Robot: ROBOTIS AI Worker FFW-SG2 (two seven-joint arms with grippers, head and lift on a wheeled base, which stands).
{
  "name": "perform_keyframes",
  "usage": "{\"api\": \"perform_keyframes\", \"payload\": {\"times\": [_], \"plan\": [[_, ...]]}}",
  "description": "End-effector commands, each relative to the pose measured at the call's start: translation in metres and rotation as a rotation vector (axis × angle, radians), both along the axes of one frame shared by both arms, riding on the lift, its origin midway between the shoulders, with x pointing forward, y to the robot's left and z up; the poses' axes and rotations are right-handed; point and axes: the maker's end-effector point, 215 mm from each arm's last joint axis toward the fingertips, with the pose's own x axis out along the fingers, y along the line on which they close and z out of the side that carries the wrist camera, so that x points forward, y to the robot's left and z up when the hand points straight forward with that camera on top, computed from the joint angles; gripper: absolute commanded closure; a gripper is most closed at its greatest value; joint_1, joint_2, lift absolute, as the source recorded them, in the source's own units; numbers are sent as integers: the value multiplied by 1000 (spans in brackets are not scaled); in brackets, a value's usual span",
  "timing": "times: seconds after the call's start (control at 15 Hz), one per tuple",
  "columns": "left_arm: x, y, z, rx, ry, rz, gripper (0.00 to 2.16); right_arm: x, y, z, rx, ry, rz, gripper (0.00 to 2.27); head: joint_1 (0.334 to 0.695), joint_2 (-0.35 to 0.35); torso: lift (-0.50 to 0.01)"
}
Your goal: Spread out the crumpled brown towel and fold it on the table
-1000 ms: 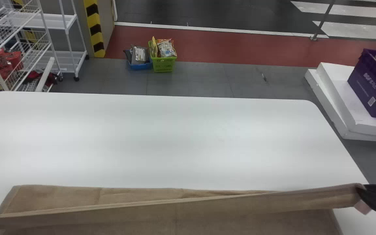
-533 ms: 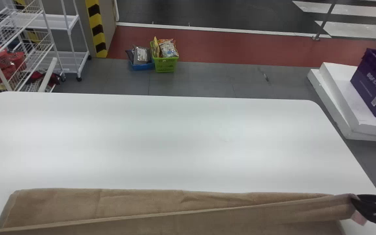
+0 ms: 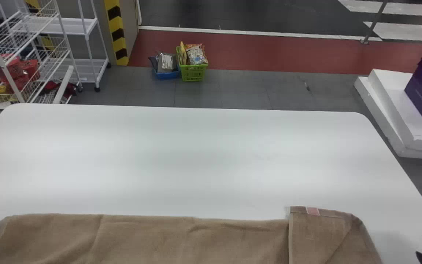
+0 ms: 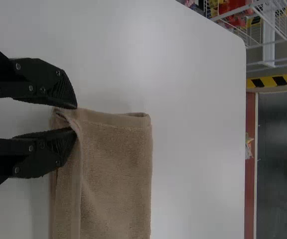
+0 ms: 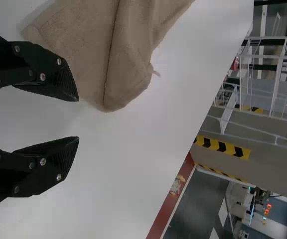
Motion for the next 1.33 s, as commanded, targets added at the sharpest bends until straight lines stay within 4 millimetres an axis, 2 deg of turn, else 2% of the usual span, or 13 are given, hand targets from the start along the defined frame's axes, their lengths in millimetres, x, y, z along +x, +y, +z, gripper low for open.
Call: {"api": "perform_keyframes", "payload": {"times": [0.0,0.13,0.2,0.33,0.47,0.6,0.73,0.87,1.0,1.13,1.27], "plan": [[5,-2,12,-10,-31,-4,26,-1,-5,10,24,-22,-21,33,695,-94,-127],[8,-1,18,-5,-45,-5,53,1,-14,13,93,4,-81,39,695,-106,-127],[8,6,20,4,-48,11,53,2,-13,18,130,3,-95,39,695,-121,-127],[9,26,28,39,-68,61,49,7,-4,29,165,-16,-101,49,695,-117,-127],[9,39,33,51,-77,85,53,24,2,41,250,-18,-139,60,695,-80,-127],[7,44,31,57,-71,97,53,42,23,52,335,-17,-146,70,695,-21,-127],[4,63,27,108,-59,158,53,60,48,63,367,-37,-130,70,695,17,-127],[0,77,26,131,-50,186,53,69,63,64,367,-27,-102,70,695,111,-127],[5,73,29,101,-70,181,53,80,76,62,425,6,-100,73,695,154,-127],[14,56,32,45,-98,152,60,93,98,56,452,36,-88,124,695,177,-127],[25,40,32,24,-110,124,66,108,124,41,471,113,-88,154,695,181,-127]]}}
